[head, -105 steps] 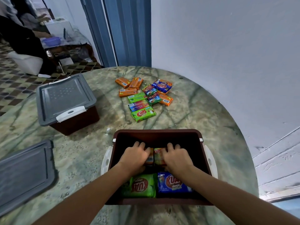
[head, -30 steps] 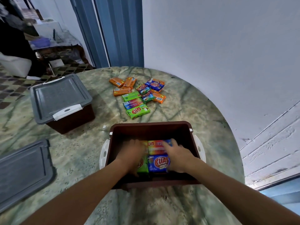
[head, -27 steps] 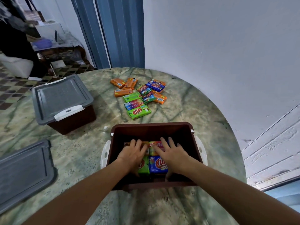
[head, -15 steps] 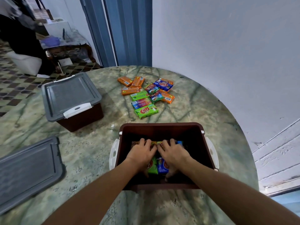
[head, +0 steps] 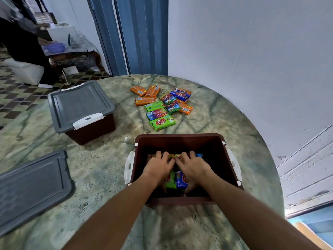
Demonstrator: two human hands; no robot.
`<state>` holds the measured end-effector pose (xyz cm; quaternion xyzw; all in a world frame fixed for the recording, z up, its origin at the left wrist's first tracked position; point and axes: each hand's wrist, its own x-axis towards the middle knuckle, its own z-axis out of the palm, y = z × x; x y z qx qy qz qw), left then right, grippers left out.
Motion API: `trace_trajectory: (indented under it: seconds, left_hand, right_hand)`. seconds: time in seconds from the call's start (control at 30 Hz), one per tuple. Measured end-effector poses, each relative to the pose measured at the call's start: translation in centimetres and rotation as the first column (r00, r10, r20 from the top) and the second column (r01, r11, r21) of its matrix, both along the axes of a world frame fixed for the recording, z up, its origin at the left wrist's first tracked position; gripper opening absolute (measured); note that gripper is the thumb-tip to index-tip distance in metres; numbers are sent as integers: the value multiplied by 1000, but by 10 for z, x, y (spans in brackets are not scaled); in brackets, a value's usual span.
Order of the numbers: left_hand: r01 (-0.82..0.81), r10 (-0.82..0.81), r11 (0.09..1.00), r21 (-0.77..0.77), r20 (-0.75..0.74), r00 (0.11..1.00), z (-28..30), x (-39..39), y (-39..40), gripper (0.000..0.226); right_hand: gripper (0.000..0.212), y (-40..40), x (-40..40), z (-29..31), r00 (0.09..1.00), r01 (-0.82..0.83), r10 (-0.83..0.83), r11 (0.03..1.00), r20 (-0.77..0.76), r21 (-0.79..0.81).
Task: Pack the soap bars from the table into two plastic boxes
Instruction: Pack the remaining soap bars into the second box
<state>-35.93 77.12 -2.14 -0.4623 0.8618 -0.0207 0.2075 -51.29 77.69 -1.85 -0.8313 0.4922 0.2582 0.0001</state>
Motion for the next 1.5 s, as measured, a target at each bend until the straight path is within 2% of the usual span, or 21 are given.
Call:
trace_trajectory:
  seconds: [0.43, 0.5, 0.57, 0.6, 0.63, 0.67, 0.73, 0.77, 0.8, 0.83, 0.9, 0.97, 1.03, 1.1, 1.13, 1.2, 1.27, 1.37, 1.5]
  left_hand:
    - [-2, 2, 1000, -6, 19, 1000, -1, -1, -4, 117]
    - [-27, 27, 998, 54, -8, 1000, 5, 0, -2, 113]
    - [-67, 112, 969, 240, -178, 978, 22, 9, -4, 104]
    - [-57, 172, 937, 345, -315, 933, 33, 16, -4, 93]
    - [-23, 210, 924, 383, -455, 866, 45, 24, -3, 76]
    - [-7, 224, 937, 348, -587, 778, 54, 34, -1, 60]
    - [-115, 156, 987, 108, -791, 592, 61, 55, -1, 40]
    - [-218, 80, 975, -44, -846, 527, 59, 64, -1, 35]
    - [-334, 50, 932, -137, -867, 496, 54, 73, -3, 32]
    - [-452, 116, 884, -121, -879, 462, 53, 78, 0, 30]
    - [-626, 429, 763, 162, -851, 303, 38, 87, 1, 31]
    - [-642, 673, 589, 490, -738, 54, 23, 88, 9, 36]
    - [-522, 758, 470, 711, -628, -173, 17, 85, 21, 44]
    - [-388, 770, 389, 836, -526, -362, 18, 79, 32, 51]
    - [-339, 758, 371, 865, -492, -428, 21, 77, 38, 51]
    - [-308, 742, 366, 878, -475, -473, 24, 72, 42, 50]
    - [-333, 723, 370, 867, -494, -483, 23, 65, 42, 50]
    - [-382, 681, 351, 855, -513, -523, 21, 66, 41, 47]
    - [-474, 594, 300, 828, -551, -587, 14, 49, 25, 50]
  right_hand:
    - [128, -3, 1, -3, 1000, 3, -3, 1000, 3, -13]
    - [130, 0, -1, 1, 998, 43, -45, 997, 34, 59]
    - [128, 7, -7, 15, 954, 148, -198, 964, 225, 220]
    - [122, 13, -12, 26, 899, 186, -279, 941, 337, 282]
    - [109, 19, -17, 39, 838, 204, -317, 937, 445, 283]
    - [92, 25, -24, 50, 782, 219, -303, 952, 544, 216]
    - [53, 33, -40, 66, 680, 286, -134, 954, 721, -92]
    - [41, 36, -51, 70, 638, 363, -56, 901, 768, -236]
    - [37, 37, -60, 70, 602, 458, -32, 832, 798, -312]
    - [38, 38, -69, 69, 568, 561, -94, 771, 818, -302]
    - [47, 37, -82, 61, 413, 740, -390, 671, 823, -53]
    - [55, 38, -87, 50, 196, 789, -611, 563, 767, 246]
    - [56, 40, -89, 37, -12, 764, -647, 486, 763, 424]
    - [57, 38, -92, 25, -192, 755, -574, 431, 796, 493]
    - [57, 40, -92, 22, -276, 740, -555, 398, 785, 542]
    - [55, 40, -93, 20, -384, 690, -552, 362, 740, 627]
    - [53, 40, -95, 20, -418, 641, -567, 370, 710, 673]
    - [53, 38, -97, 12, -411, 600, -570, 418, 712, 682]
    - [51, -7, -117, 1, -370, 561, -573, 489, 731, 668]
